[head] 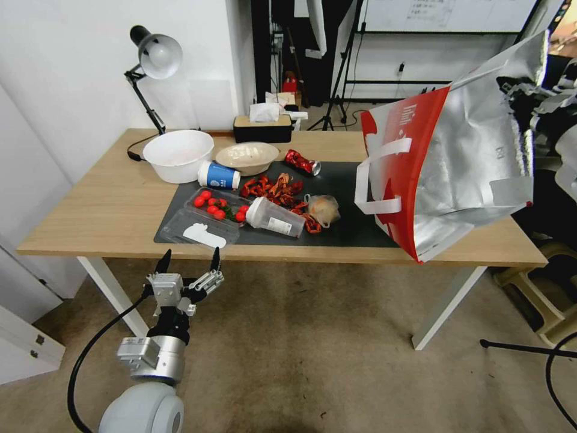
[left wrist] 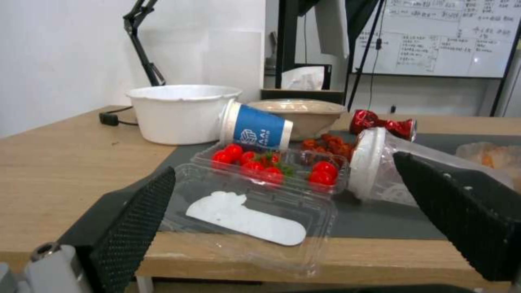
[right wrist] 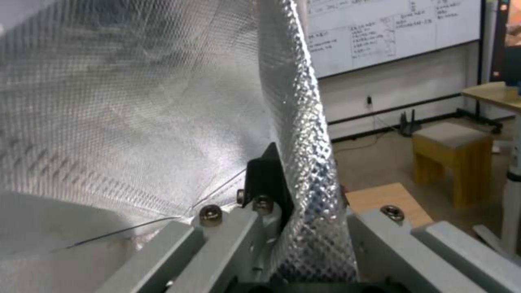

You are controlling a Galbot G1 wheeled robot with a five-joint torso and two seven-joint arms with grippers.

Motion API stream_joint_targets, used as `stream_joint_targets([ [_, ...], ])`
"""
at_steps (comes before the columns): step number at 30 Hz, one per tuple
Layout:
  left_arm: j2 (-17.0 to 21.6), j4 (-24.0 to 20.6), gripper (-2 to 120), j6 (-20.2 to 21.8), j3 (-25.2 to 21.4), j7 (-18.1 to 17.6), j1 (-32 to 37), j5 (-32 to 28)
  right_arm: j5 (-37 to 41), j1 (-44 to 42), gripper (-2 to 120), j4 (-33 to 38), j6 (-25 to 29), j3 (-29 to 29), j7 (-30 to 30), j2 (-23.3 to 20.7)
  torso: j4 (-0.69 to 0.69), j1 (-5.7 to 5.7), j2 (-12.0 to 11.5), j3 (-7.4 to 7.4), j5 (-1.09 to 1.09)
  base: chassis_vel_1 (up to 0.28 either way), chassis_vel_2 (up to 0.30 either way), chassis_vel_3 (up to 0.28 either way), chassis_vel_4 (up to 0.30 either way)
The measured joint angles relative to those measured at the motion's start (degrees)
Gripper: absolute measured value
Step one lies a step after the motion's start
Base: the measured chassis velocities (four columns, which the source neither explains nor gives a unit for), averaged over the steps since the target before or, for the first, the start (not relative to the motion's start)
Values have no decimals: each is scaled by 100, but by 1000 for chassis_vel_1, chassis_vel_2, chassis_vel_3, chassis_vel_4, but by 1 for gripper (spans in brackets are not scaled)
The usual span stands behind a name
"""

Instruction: Pick up the food delivery bag from the floor and place it on the table.

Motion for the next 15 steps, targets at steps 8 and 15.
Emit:
stream_joint_targets([
  [8, -3, 6, 100, -9, 1, -1, -4, -1, 39, 79, 0, -62, -164, -159, 443, 186, -1, 0, 0, 0, 0, 0, 0, 0, 0],
  [15, -4, 9, 100, -14, -1, -2, -2, -1, 36, 213, 0, -196, -236, -285, 575, 259, 0, 0, 0, 0, 1, 0, 0, 0, 0],
])
